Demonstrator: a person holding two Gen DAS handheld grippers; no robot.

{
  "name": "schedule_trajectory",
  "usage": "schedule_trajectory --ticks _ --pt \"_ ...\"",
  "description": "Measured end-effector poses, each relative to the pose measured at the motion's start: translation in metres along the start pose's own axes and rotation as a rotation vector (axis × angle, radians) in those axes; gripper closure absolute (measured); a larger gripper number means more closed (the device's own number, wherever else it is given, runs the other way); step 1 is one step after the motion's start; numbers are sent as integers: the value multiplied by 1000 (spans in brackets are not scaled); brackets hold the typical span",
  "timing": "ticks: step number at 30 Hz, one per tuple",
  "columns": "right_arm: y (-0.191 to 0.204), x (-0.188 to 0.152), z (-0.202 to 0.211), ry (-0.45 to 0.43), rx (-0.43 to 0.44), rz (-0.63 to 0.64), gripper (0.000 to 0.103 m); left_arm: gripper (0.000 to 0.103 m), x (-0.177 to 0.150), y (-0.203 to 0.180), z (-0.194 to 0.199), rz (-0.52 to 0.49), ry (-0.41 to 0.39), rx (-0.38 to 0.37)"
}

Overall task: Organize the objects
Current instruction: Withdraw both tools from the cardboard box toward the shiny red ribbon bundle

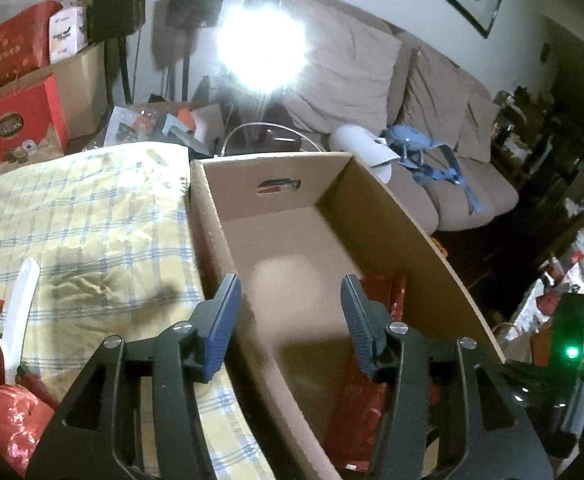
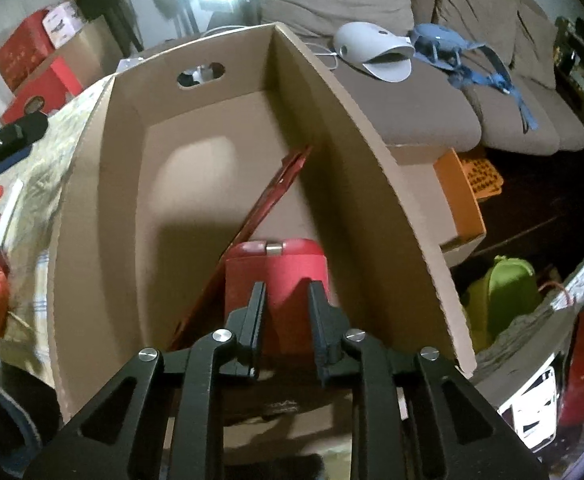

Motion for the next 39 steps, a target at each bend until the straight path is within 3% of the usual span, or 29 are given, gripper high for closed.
schedule_trajectory --ticks 6,12,15,18,22,24,25,29,32,35,36,39 --pt "16 10 8 -60 58 5 83 54 2 8 28 -44 -26 12" --pt "29 20 57 -200 31 13 82 53 18 25 69 -79 -38 -25" --pt "33 24 78 -267 40 11 82 47 31 45 101 -89 -99 -9" --pt "38 28 97 -338 74 -10 67 36 40 69 131 -107 -163 45" --pt "61 33 113 -367 75 23 65 38 48 109 166 -103 -216 105" --pt "81 31 120 -384 74 57 58 40 52 130 184 -122 -257 61" --pt "89 29 122 -395 74 64 52 44 53 138 188 -132 -256 46" --pt "134 9 128 -431 67 70 51 49 48 183 203 -143 -216 40" --pt "167 -7 125 -400 114 93 48 49 29 205 206 -183 -179 67" --pt "202 -20 116 -356 124 114 46 49 2 221 206 -188 -165 47" --pt "211 -24 112 -349 140 117 46 49 -9 225 200 -197 -152 26" --pt "248 -40 99 -376 253 132 46 49 -47 231 185 -322 -56 -132"
Point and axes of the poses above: each gripper's, at about its wrist camera, not at the fingertips, and z roughly against the way its jaws point, y to its left, x to its top, the point moved 3 cm from there along -z, roughly the way its jaws point, and after that the axes turned 11 degrees about z, right-handed, at the moved point
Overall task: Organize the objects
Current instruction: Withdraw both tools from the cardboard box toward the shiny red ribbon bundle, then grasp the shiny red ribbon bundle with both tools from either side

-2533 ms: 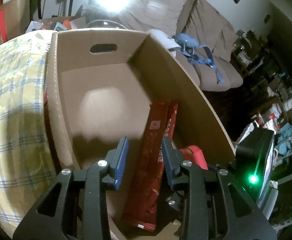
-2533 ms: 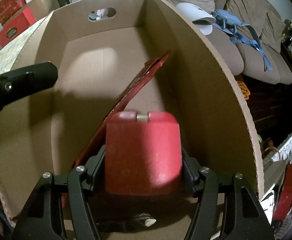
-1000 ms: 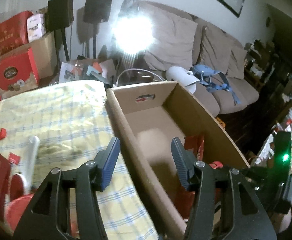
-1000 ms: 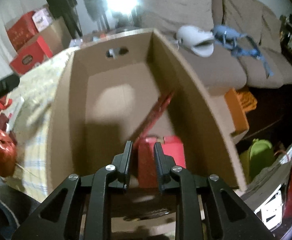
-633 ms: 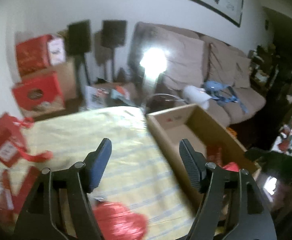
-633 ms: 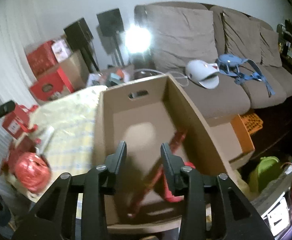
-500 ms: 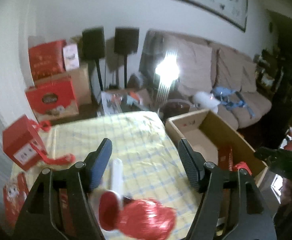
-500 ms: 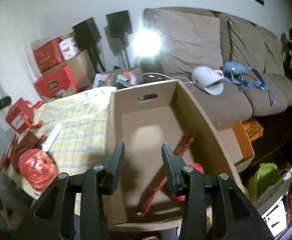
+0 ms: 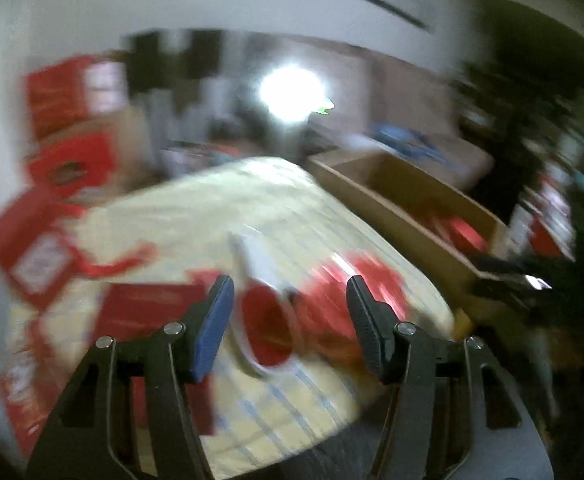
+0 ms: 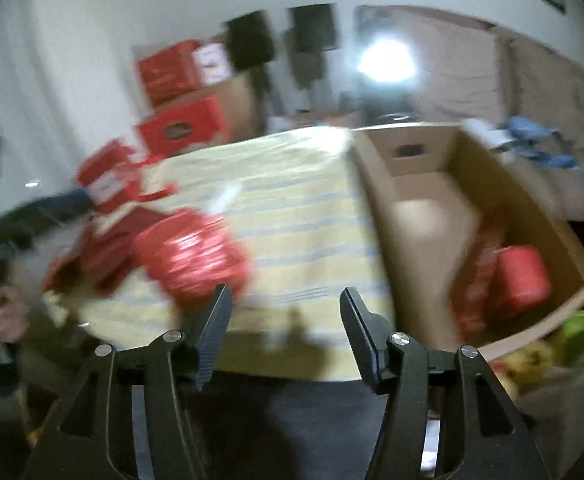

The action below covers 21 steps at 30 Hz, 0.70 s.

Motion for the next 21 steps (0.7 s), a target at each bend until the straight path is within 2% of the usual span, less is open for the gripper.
schedule_trajectory --ticks 1,4,7,9,11,14,17,18,20,21 --pt "11 -6 -9 21 36 -3 46 49 -8 -1 -3 -27 18 -8" --pt "39 -18 -26 51 107 -20 46 51 -31 -7 -16 -140 64 33" --pt "54 -22 -45 64 86 -44 45 51 -39 -18 -23 -176 59 28" --pt "59 -23 -55 45 46 -70 45 51 -40 -26 -27 -177 49 -8" --pt "63 -22 -65 29 29 -87 45 51 -40 -27 -31 -192 29 -9" --pt "67 -21 -72 -13 6 -105 51 58 -38 -27 -39 -225 -2 3" --pt "60 -17 -78 -31 -16 -132 51 58 -39 -27 -46 -260 43 -37" --pt "57 -16 -80 -26 -25 -140 53 59 -41 -28 -48 -283 44 -30" --pt "48 -16 -84 -19 -18 -159 68 60 -41 -26 -51 -304 44 -6" --pt "42 -15 -87 -9 -11 -161 70 62 -39 -25 -52 -301 42 4"
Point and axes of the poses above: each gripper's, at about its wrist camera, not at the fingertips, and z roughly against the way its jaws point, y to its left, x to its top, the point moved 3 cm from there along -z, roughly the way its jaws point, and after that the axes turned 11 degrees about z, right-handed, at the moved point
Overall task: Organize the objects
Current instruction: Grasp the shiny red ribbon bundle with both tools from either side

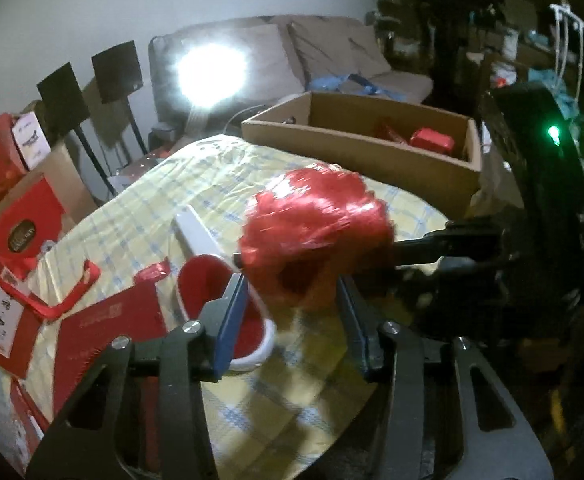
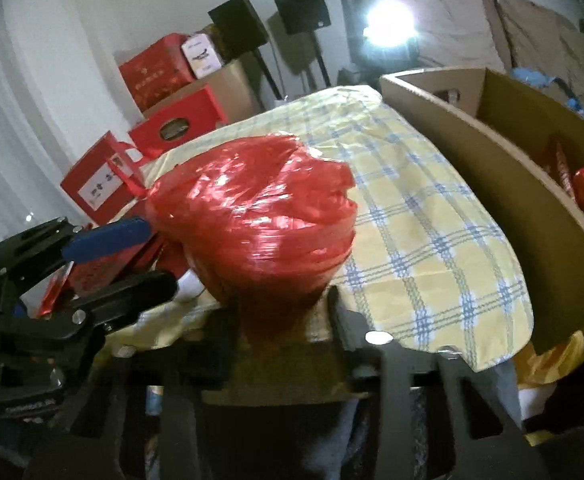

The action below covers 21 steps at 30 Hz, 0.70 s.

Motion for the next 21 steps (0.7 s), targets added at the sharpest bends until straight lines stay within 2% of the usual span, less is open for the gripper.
schedule_trajectory --ticks 2,4,5,9,10,11,13,16,18,21 --pt "-11 4 0 -10 30 -6 73 62 4 3 -2 25 -2 -13" --pt "-21 11 -1 4 50 2 76 62 12 4 -9 85 32 -86" --pt "-24 14 0 10 54 1 77 62 15 4 -12 98 38 -90" --pt "-37 25 9 20 45 19 80 62 29 -2 -23 92 28 27" --pt "-38 27 11 21 42 30 80 62 31 -2 -25 105 34 34" --pt "-38 28 13 25 37 41 82 61 33 -4 -27 119 42 19" --pt "-37 31 12 42 17 91 85 50 35 -6 -35 175 94 -44" --pt "-40 33 10 62 18 104 85 50 37 -7 -42 210 88 -15" --pt "-44 33 8 75 31 87 85 55 37 -3 -46 259 98 -4" --pt "-43 33 9 76 36 89 85 55 33 7 -47 371 114 -35"
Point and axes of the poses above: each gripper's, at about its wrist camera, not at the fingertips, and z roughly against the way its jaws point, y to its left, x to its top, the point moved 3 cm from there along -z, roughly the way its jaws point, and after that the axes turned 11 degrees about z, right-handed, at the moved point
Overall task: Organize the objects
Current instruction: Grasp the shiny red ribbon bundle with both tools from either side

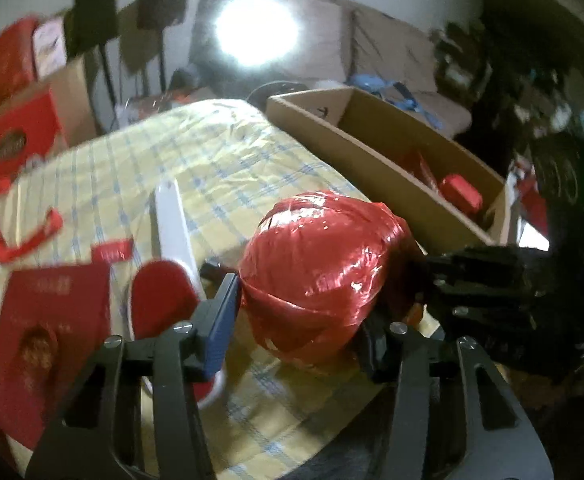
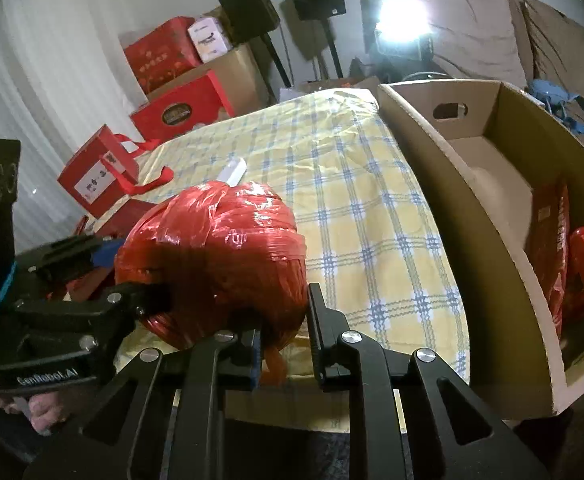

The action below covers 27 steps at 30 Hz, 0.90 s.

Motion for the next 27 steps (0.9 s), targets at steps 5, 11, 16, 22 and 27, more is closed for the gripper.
schedule_trajectory --ticks 5,11,16,22,27 --pt "2 4 -14 30 22 46 78 59 -1 4 -2 12 -4 -9" --pt "7 10 -12 5 6 73 81 62 -1 5 1 38 8 23" --pt "14 18 -4 -28 -15 118 81 65 1 0 13 37 -41 65" --pt "17 24 3 -48 -25 157 81 66 5 -11 22 30 -77 115" --pt "13 30 12 -72 -25 177 82 66 10 -20 27 32 -100 137"
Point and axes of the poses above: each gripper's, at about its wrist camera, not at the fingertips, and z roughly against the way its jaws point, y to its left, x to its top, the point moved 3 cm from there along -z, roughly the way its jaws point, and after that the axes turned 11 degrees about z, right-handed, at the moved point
